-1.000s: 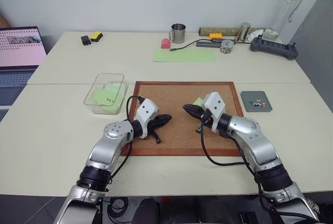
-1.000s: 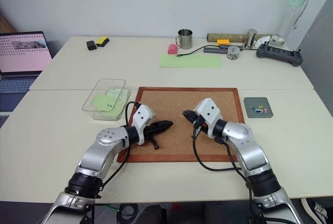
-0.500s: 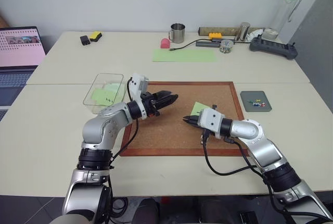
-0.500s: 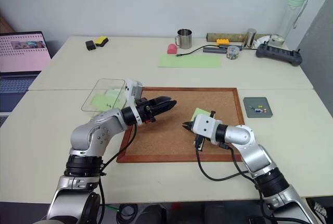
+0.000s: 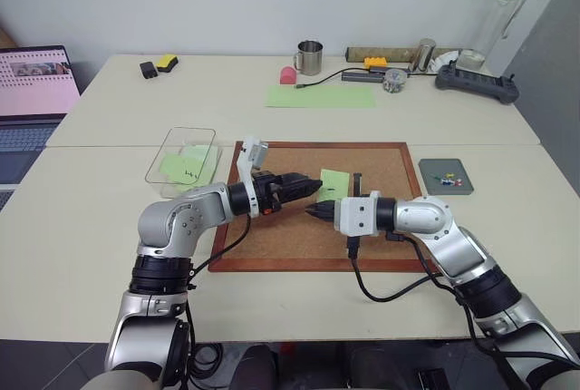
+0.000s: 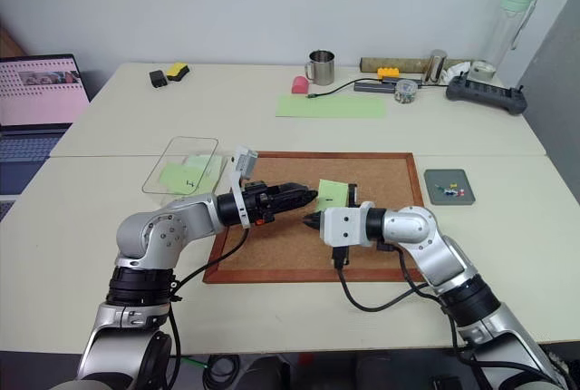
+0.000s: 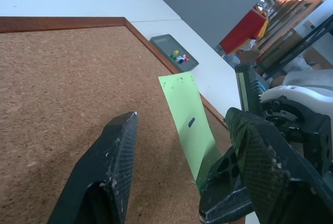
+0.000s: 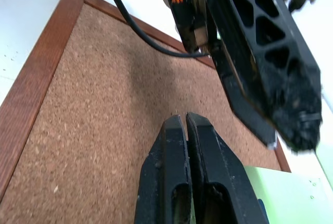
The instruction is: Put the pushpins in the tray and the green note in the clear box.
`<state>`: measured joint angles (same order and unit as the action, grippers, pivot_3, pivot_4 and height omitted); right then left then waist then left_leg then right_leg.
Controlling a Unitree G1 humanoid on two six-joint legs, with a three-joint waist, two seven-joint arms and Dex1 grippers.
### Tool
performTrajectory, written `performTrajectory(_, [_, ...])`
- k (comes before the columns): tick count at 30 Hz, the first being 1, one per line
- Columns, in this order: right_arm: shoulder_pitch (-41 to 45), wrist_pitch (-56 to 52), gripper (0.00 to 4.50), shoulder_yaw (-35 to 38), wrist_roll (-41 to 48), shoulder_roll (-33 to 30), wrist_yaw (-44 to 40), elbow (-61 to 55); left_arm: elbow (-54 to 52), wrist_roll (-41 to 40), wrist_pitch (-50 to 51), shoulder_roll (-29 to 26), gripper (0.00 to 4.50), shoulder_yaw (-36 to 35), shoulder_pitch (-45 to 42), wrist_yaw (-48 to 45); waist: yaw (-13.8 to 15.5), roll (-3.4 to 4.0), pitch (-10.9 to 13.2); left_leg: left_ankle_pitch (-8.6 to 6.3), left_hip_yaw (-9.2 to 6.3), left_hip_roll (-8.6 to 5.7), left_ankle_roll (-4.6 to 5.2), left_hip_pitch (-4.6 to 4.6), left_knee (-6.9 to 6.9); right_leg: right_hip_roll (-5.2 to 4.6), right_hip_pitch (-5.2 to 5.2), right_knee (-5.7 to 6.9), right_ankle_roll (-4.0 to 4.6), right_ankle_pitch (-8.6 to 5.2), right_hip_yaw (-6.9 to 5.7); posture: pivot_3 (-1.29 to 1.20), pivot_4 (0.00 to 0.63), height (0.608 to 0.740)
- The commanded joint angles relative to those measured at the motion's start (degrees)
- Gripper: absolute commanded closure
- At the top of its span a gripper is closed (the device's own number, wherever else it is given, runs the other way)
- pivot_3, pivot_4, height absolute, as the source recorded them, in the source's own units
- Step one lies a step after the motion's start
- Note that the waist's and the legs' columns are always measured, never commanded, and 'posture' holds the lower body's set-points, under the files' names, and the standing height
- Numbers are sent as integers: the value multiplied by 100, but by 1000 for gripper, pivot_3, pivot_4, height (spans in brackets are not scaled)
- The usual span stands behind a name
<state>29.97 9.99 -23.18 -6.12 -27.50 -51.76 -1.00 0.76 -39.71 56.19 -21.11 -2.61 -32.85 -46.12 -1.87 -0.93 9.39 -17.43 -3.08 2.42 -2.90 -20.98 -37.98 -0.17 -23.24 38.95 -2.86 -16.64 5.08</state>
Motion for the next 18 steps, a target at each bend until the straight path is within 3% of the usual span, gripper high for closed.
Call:
performTrajectory(1, [160, 208, 4500, -50, -74, 56, -54, -159, -246, -65, -64, -24, 1625, 75, 13, -91, 0, 0, 0, 1, 0, 0, -1, 0, 0, 0, 0, 0, 0, 0, -1, 0, 150, 740])
performTrajectory(8, [247, 269, 4500, -94, -150, 160, -85, -193, -272, -8, -260, -14, 1625, 165, 73, -192, 0, 0, 0, 2, 0, 0, -4, 0, 0, 0, 0, 0, 0, 0, 0, 0, 150, 740])
performTrajectory(18, [283, 282, 4500, -81, -161, 228, -63, -195, -238, -21, -392, -3, 3565, 162, 85, -199, 1, 0, 0, 8, 1, 0, -14, 0, 0, -1, 0, 0, 0, 0, 1, 0, 150, 740])
